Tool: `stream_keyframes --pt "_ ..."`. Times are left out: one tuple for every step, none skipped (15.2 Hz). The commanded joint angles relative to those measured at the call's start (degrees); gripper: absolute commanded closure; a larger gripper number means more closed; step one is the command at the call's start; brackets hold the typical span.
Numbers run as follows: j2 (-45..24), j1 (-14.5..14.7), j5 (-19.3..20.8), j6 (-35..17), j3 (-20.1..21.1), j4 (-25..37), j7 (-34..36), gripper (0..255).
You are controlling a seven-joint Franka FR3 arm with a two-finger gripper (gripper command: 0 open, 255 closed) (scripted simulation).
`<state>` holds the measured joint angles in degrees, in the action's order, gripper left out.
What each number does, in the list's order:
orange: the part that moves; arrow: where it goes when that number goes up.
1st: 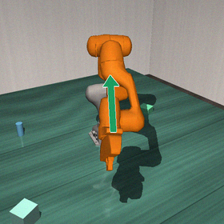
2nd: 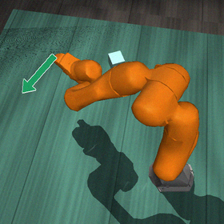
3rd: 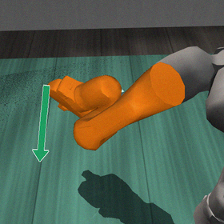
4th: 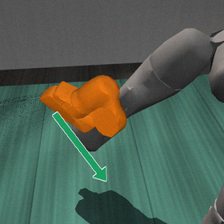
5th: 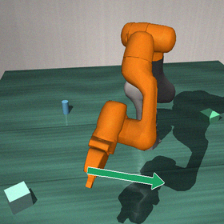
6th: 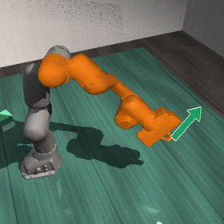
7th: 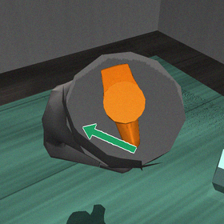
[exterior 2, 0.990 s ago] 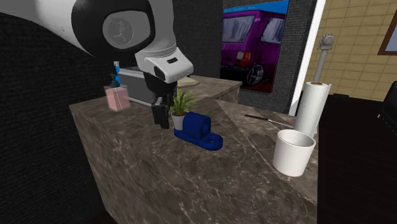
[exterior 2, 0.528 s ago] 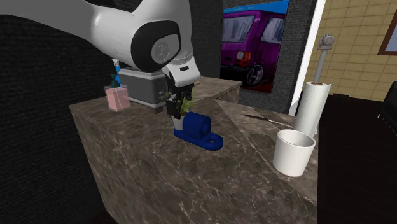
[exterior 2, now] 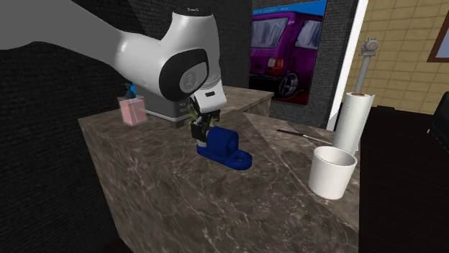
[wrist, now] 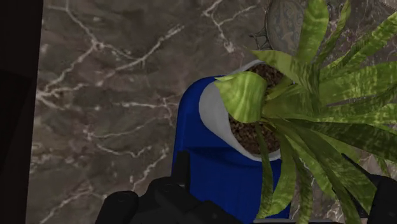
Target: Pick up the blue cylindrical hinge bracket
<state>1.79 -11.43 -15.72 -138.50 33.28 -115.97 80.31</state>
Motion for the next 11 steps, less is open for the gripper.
stream_keyframes --pt "-0.46 0.02 0.06 -1.05 0.04 -0.63 -0.17 0" --pt "-0.47 0.02 0.07 -1.05 0.04 -0.62 -0.17 0" --pt "-0.49 0.04 0.09 -1.13 0.06 -0.68 -0.13 255" --pt "-0.41 0.03 0.02 -1.11 0.05 -0.73 -0.16 255" --pt "-0.39 0.03 0.00 -1.11 0.04 -0.74 -0.19 255" --pt "-0.42 0.03 0.01 -1.14 0.04 -0.76 -0.20 255" --pt "-0.29 0.03 -0.10 -1.16 0.04 -0.89 -0.26 255" --pt "-0.41 0.03 -0.02 -1.23 0.04 -0.84 -0.23 255" --pt "-0.42 0.03 -0.02 -1.23 0.04 -0.85 -0.24 255" --pt "-0.52 0.01 0.03 -1.25 0.02 -0.78 -0.26 255" --pt "-0.49 0.00 -0.01 -1.27 0.01 -0.84 -0.30 255"
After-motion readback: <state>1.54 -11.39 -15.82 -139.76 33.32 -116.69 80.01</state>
